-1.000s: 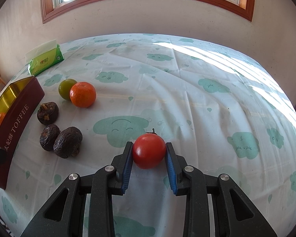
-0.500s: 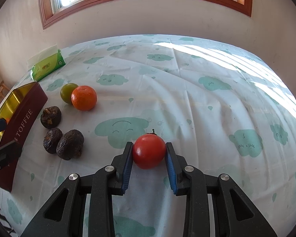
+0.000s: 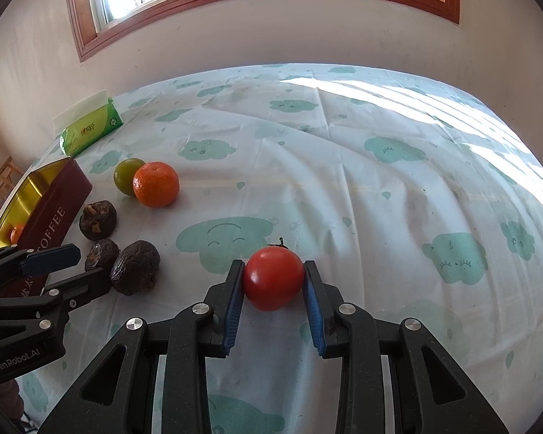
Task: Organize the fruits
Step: 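Close the left tool around a dark brown dried fruit, then carry the dark fruit into the tin tray and open the left tool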
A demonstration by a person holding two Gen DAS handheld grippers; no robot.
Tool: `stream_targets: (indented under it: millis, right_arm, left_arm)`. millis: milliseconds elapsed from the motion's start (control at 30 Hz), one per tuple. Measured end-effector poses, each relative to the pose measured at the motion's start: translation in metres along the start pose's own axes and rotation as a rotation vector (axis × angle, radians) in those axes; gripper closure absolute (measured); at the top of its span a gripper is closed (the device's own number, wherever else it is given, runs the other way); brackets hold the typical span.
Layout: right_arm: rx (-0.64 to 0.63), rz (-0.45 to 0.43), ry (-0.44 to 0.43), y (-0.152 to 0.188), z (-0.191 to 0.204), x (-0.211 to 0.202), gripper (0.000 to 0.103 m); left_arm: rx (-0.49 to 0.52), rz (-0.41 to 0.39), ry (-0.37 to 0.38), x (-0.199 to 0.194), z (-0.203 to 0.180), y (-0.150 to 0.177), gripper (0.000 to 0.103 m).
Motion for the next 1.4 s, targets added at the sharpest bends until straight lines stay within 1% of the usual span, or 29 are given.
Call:
stream_targets:
  millis: [100, 167, 200, 267, 500, 633, 867, 1200, 1400]
  right_arm:
    - [0.0, 0.0, 0.0, 0.0, 0.001, 0.0, 0.07]
    - [-0.001, 0.0, 0.001, 0.0, 0.001, 0.0, 0.07]
    - [-0.001, 0.0, 0.001, 0.0, 0.0, 0.0, 0.07]
    - [-0.001, 0.0, 0.001, 0.0, 0.001, 0.0, 0.07]
    - [-0.008, 0.002, 0.007, 0.0, 0.0, 0.0, 0.07]
    - [-0.025, 0.005, 0.024, 0.0, 0.002, 0.001, 0.069]
    - [-0.055, 0.01, 0.056, 0.0, 0.006, 0.003, 0.069]
    - [-0.064, 0.011, 0.064, 0.0, 0.006, 0.003, 0.069]
    - [-0.064, 0.011, 0.064, 0.0, 0.006, 0.003, 0.069]
  left_arm:
    - [-0.004, 0.006, 0.011, 0.006, 0.0, -0.002, 0.058]
    - [-0.003, 0.02, 0.015, 0.011, -0.002, -0.001, 0.064]
    - [0.005, 0.012, 0.005, 0.011, -0.002, -0.002, 0.065]
    - [0.019, 0.008, 0.002, 0.011, -0.005, -0.001, 0.072]
    - [0.007, 0.015, 0.02, 0.004, -0.007, 0.003, 0.072]
    - [0.003, 0.005, 0.02, -0.008, -0.008, 0.005, 0.072]
    - [-0.048, -0.009, 0.03, -0.035, 0.003, 0.009, 0.072]
    - [-0.107, -0.04, -0.026, -0.075, 0.041, 0.014, 0.072]
    - [-0.14, -0.042, -0.076, -0.088, 0.07, 0.027, 0.072]
Point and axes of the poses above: each gripper's, at about its wrist camera, not at the fingertips, and x roughly the way its jaws point, z to its left, y to its underside, the point moved 9 cm from there along x, roughly the way its jaws point, and after that the axes turned 2 degrees about -z, right-handed, at the moved point
